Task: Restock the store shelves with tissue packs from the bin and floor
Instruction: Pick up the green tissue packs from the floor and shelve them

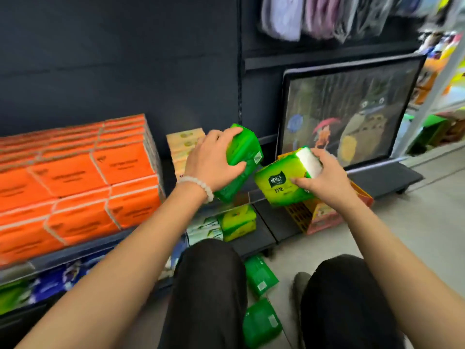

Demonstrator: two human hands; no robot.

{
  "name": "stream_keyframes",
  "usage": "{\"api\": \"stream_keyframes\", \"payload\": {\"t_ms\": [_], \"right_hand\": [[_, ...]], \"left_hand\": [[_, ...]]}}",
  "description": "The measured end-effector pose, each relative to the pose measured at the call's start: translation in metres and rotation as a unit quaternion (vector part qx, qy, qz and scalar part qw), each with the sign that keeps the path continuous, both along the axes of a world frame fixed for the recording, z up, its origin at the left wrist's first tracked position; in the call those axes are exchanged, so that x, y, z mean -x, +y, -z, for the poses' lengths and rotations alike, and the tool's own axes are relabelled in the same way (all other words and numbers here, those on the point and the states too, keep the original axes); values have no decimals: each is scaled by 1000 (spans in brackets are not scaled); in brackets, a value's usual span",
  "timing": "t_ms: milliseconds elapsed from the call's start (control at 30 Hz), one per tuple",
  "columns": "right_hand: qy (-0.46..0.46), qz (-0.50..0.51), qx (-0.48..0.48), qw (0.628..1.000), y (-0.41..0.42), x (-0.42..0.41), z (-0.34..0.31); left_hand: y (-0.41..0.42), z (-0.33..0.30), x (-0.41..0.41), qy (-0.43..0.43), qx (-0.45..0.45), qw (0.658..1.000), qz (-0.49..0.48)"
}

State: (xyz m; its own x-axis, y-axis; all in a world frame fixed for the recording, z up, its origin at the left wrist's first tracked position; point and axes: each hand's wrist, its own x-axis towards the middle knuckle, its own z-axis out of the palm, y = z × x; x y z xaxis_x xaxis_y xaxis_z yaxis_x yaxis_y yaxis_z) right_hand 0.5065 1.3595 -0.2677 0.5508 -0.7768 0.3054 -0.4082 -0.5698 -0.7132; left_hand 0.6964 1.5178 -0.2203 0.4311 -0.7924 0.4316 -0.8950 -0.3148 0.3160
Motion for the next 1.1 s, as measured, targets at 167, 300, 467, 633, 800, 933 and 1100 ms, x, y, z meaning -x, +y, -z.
{"api": "stream_keyframes", "payload": {"t_ms": [167, 300, 467, 633, 800, 933, 1100], "right_hand": [[-23, -43, 5, 999, -30, -65, -8], [-34, -67, -19, 997, -61, -114, 5], [-37, -77, -58, 995, -88, -151, 29], [-14, -79, -103, 991, -101, -155, 53], [27, -76, -106, 991, -99, -140, 56], [48, -64, -113, 990, -98, -127, 62], [32, -62, -107, 992, -97, -117, 60]], "left_hand": [[-15, -36, -65, -96, -38, 990, -95], [-42, -24, -111, -186, -83, 970, -131], [-66, 9, -144, -167, -128, 969, -128], [-73, 9, -146, -95, -95, 986, -96], [-68, 1, -146, 24, -195, 973, -124], [-64, 12, -144, 100, -220, 960, -139], [-61, 11, -146, 152, -219, 952, -150]]}}
